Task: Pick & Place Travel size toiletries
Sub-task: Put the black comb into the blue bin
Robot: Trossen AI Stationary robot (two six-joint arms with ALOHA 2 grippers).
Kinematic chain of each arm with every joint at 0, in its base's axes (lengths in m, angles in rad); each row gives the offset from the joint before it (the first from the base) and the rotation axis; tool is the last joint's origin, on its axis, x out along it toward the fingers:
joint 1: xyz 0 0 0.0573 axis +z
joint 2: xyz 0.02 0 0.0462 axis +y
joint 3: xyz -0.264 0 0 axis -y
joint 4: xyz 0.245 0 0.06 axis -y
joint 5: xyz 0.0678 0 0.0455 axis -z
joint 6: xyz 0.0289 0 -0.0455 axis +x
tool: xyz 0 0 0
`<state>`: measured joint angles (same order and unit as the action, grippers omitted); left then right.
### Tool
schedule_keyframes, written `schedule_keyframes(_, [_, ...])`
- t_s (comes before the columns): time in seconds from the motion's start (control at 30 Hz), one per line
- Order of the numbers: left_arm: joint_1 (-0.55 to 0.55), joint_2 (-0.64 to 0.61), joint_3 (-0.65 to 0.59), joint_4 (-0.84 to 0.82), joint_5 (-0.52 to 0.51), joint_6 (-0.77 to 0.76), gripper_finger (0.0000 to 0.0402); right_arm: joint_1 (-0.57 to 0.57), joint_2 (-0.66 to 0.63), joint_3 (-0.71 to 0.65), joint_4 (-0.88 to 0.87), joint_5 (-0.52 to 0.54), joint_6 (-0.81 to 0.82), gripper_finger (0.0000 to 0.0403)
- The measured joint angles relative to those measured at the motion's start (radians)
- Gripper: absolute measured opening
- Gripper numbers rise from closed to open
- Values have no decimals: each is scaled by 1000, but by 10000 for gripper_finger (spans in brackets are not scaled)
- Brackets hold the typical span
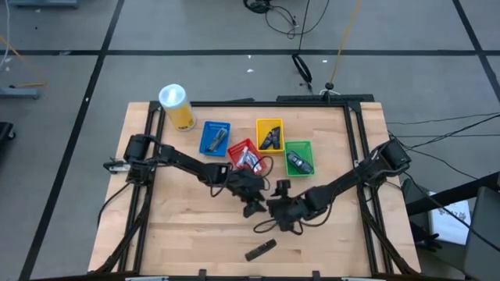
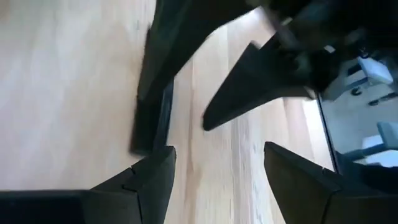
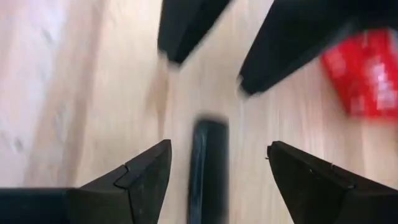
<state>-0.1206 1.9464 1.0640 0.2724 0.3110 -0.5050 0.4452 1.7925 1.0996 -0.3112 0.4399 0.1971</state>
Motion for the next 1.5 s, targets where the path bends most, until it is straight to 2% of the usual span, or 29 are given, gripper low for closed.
schedule_keyframes(0.17, [21, -1, 75, -22, -4, 91, 243, 1, 13, -1, -135, -34, 156, 258])
schedule_keyframes(0.3, [34, -1, 91, -22, -29, 125, 243, 1, 11, -1, -130, -77, 239, 258])
schedule_keyframes(0.47, [51, 18, 92, -10, -59, 126, 243, 8, 11, -22, -140, -77, 269, 258])
schedule_keyframes(0.57, [48, 56, 92, -13, -50, 97, 243, 2, 5, -74, -116, -86, 303, 258])
schedule_keyframes(0.7, [32, 97, 91, -24, -25, 88, 243, -21, 2, -172, 7, -170, 316, 258])
schedule_keyframes(0.8, [25, 100, 91, -29, -25, 91, 243, -42, 0, -223, 128, -239, 314, 258])
schedule_keyframes(1.2, [55, 28, 91, -162, 57, 109, 243, -55, 0, -180, 247, -268, 181, 258])
schedule_keyframes(1.37, [62, -57, 91, -261, 46, 155, 243, -71, 3, -179, 290, -257, 144, 258])
schedule_keyframes(1.5, [51, -139, 91, -381, -47, 186, 243, -84, 5, -179, 327, -258, 123, 258])
